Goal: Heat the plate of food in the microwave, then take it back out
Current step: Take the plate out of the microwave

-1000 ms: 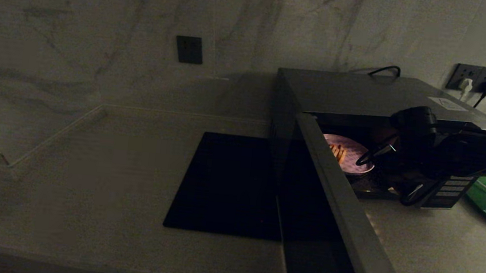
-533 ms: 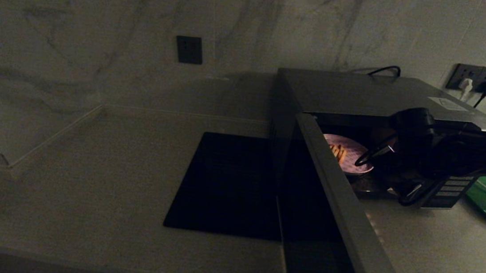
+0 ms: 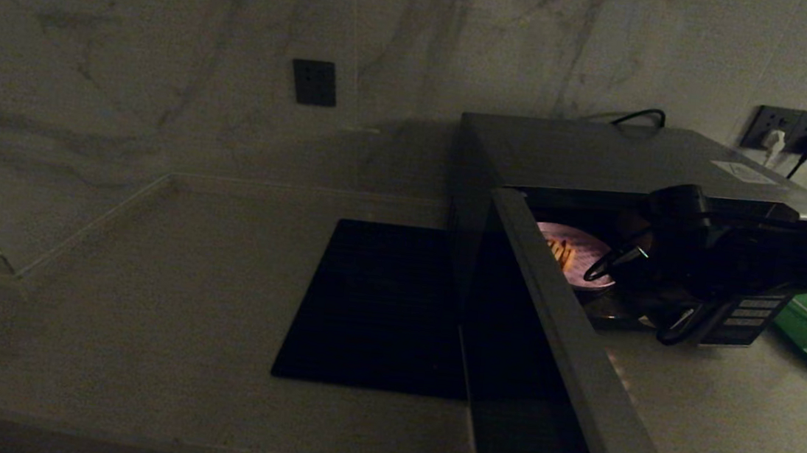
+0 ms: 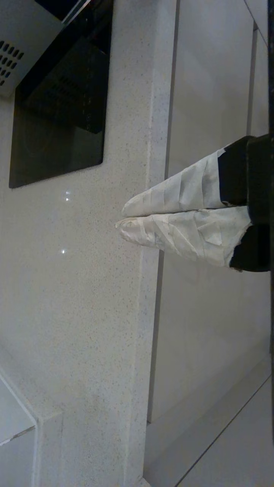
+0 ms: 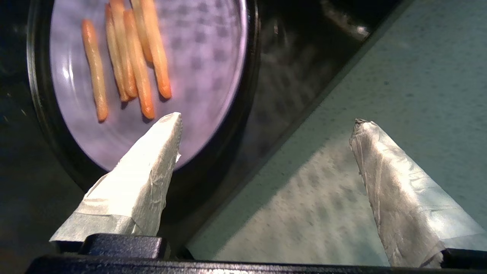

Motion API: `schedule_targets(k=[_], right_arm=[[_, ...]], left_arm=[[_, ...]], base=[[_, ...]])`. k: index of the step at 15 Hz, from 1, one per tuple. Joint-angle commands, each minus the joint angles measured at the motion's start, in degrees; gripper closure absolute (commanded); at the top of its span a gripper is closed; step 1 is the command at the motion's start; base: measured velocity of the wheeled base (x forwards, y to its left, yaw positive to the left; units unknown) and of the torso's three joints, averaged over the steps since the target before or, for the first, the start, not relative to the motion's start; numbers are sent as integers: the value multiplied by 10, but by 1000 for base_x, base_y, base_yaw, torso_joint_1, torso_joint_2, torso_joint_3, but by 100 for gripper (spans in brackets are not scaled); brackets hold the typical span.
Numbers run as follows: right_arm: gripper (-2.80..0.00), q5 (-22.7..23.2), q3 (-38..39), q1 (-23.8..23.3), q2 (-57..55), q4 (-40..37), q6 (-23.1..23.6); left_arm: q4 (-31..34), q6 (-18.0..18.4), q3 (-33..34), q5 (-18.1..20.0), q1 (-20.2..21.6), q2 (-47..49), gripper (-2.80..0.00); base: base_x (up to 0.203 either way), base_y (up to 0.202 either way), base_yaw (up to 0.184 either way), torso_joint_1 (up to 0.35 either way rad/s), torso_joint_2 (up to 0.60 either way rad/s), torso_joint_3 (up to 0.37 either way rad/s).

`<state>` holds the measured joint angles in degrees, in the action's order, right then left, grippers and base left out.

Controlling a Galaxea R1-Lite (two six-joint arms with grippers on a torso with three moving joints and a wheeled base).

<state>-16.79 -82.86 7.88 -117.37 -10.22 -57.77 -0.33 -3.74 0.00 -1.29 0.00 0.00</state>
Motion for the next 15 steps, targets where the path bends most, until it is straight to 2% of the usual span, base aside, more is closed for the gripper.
schedule_targets(k=[1, 3, 7, 10, 12, 15], right_arm=[[-280, -2, 11, 0, 24, -1, 4], [-280, -2, 28, -1, 58, -1, 38], [-280, -3, 70, -1, 77, 1, 149], [-280, -3, 123, -1, 80, 64, 203], [-280, -3, 134, -3, 77, 128, 224], [-280, -3, 130, -3, 76, 135, 250]], left_arm=[[0, 0, 0, 0, 0, -1, 0], [0, 0, 0, 0, 0, -1, 0], [0, 0, 0, 0, 0, -1, 0], [0, 0, 0, 0, 0, -1, 0], [0, 0, 0, 0, 0, -1, 0], [0, 0, 0, 0, 0, -1, 0]], base=[[0, 0, 0, 0, 0, 0], [0, 0, 0, 0, 0, 0], [0, 0, 0, 0, 0, 0], [0, 0, 0, 0, 0, 0], [0, 0, 0, 0, 0, 0], [0, 0, 0, 0, 0, 0]])
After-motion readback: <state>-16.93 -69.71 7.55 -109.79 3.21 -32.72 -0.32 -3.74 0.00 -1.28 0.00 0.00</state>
